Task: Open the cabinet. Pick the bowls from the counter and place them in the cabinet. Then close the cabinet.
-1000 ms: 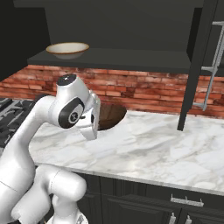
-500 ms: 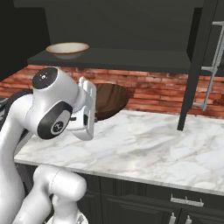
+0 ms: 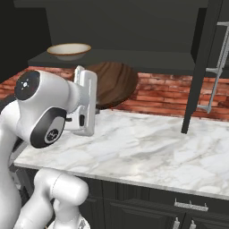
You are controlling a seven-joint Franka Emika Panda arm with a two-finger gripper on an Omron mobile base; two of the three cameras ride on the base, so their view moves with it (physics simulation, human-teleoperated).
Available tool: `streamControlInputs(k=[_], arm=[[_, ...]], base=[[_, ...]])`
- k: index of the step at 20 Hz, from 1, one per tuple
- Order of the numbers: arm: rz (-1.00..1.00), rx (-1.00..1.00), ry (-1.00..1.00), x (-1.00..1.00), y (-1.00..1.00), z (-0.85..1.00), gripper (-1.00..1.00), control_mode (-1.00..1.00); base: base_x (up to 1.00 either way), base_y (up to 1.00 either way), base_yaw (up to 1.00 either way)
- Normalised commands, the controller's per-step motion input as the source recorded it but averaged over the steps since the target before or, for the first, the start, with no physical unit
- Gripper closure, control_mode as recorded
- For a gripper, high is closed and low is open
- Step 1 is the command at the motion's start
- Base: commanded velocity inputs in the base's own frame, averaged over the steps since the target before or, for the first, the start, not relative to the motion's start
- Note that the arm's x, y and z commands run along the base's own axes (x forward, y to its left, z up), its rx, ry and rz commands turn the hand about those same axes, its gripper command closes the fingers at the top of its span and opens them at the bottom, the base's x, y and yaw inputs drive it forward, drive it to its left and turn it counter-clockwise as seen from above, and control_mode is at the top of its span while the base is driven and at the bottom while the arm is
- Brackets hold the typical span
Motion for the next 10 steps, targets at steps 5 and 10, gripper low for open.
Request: streamControlInputs(k=[5, 10], arm=[[-0.10, 0.00, 0.00, 0.39, -0.05, 0.26, 1.00, -1.00], [-0.01, 0.00, 0.00, 0.31, -0.27, 0.27, 1.00, -1.00]], base=[[0.00, 0.00, 0.00], [0.00, 0.00, 0.00]])
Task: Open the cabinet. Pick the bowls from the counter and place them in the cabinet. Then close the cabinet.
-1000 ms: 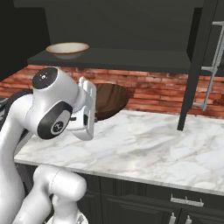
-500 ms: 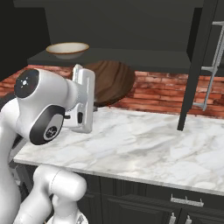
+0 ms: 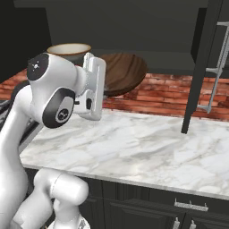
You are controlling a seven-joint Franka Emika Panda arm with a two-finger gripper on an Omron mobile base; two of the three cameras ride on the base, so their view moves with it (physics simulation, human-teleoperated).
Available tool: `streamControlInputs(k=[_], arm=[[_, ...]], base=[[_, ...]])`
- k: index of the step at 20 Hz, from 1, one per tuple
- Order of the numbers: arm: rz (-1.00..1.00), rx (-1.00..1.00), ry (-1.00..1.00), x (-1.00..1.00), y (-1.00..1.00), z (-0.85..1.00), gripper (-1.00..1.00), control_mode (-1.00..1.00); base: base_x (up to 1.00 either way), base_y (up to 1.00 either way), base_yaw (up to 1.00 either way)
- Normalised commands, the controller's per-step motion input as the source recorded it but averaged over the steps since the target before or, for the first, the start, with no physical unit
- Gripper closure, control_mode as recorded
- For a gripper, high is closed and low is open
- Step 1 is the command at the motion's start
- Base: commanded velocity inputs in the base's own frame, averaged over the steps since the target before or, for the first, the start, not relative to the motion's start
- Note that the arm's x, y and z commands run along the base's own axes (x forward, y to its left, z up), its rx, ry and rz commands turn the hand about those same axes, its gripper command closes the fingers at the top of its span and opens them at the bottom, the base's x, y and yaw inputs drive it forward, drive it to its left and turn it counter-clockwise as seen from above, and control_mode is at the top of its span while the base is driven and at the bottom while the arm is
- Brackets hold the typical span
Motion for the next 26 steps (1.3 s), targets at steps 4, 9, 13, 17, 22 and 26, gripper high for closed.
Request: streamControlInputs(k=[4, 9, 13, 17, 22, 26], arm=[[0.01, 0.02, 0.00, 0.25, -0.28, 0.24, 1.00, -1.00], [0.03, 0.01, 0.00, 0.32, -0.16, 0.19, 1.00, -1.00], [0.02, 0.00, 0.00, 0.44, -0.03, 0.12, 1.00, -1.00], [0.05, 0.00, -0.02, 0.34, 0.00, 0.11, 1.00, -1.00], [0.06, 0.00, -0.01, 0.44, 0.00, 0.06, 1.00, -1.00], [0.07, 0.00, 0.00, 0.64, 0.00, 0.00, 1.00, -1.00]], base=[[0.00, 0.00, 0.00], [0.00, 0.00, 0.00], [0.00, 0.00, 0.00], [0.00, 0.00, 0.00], [0.00, 0.00, 0.00], [0.00, 0.00, 0.00]])
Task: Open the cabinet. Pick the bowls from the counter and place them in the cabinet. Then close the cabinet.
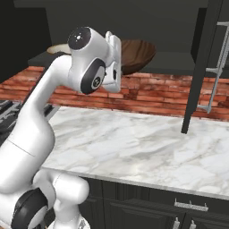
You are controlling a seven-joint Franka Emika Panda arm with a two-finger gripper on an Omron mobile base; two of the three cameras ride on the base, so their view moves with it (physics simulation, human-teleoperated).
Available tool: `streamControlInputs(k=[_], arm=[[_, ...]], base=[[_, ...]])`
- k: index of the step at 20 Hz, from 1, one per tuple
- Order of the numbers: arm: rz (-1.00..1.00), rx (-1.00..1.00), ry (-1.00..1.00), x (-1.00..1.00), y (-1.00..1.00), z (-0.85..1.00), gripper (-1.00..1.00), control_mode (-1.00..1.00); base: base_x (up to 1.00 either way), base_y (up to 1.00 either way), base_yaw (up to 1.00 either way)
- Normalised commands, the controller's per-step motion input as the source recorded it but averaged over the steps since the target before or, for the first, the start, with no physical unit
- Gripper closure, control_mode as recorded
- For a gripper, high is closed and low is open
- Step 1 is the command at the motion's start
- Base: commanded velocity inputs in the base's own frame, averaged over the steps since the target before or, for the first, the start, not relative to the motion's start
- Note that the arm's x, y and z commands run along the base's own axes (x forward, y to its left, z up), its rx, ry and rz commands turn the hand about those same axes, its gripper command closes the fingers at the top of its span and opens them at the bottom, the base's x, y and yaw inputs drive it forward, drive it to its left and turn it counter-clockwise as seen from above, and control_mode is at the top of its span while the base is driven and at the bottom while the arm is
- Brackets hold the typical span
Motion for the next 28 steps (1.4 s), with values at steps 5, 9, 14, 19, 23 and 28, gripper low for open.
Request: streamControlInputs(k=[5, 9, 14, 19, 23, 28], arm=[[0.06, 0.00, 0.00, 0.67, 0.00, 0.00, 1.00, -1.00], [0.06, 0.00, 0.00, 0.63, -0.04, -0.03, 1.00, -1.00], [0.06, 0.00, 0.00, 0.53, -0.11, -0.10, 1.00, -1.00], [0.06, 0.00, 0.00, 0.46, -0.13, -0.18, 1.00, -1.00], [0.05, 0.00, 0.00, 0.50, -0.10, -0.18, 1.00, -1.00], [0.04, 0.00, 0.00, 0.60, -0.04, -0.07, 1.00, -1.00]], base=[[0.00, 0.00, 0.00], [0.00, 0.00, 0.00], [0.00, 0.00, 0.00], [0.00, 0.00, 0.00], [0.00, 0.00, 0.00], [0.00, 0.00, 0.00]])
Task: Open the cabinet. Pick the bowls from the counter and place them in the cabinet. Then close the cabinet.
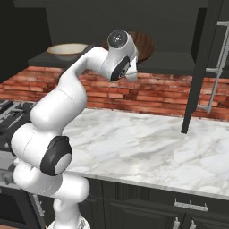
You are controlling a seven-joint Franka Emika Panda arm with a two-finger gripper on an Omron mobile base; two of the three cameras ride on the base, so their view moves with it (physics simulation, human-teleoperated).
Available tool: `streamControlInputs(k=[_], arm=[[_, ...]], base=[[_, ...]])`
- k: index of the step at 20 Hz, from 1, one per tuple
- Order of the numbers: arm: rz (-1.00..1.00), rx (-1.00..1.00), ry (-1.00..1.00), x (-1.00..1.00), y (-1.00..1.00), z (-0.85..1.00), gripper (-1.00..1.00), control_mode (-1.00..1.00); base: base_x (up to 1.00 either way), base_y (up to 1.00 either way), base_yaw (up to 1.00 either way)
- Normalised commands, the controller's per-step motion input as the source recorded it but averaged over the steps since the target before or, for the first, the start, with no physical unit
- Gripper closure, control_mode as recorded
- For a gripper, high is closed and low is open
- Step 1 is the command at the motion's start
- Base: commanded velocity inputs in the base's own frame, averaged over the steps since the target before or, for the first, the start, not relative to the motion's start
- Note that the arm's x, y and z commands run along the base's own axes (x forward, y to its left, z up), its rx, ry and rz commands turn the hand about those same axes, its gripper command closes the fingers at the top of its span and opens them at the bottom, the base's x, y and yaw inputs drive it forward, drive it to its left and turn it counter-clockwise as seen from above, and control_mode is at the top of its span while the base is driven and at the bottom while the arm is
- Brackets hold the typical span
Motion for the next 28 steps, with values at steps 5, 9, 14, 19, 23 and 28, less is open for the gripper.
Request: streamControlInputs(k=[5, 9, 14, 19, 23, 28], arm=[[0.02, 0.00, 0.00, 0.61, -0.01, -0.06, 1.00, -1.00], [0.00, 0.00, 0.00, 0.62, 0.00, -0.12, -1.00, -1.00], [0.00, 0.00, 0.00, 0.12, -0.03, 0.00, -1.00, -1.00], [0.00, 0.01, -0.07, -0.08, -0.11, 0.00, -1.00, -1.00], [0.00, 0.00, -0.16, -0.35, 0.00, 0.00, -1.00, -1.00], [0.00, 0.00, -0.20, -0.63, 0.08, 0.08, -1.00, -1.00]], base=[[0.00, 0.00, 0.00], [0.00, 0.00, 0.00], [0.00, 0.00, 0.00], [0.00, 0.00, 0.00], [0.00, 0.00, 0.00], [0.00, 0.00, 0.00]])
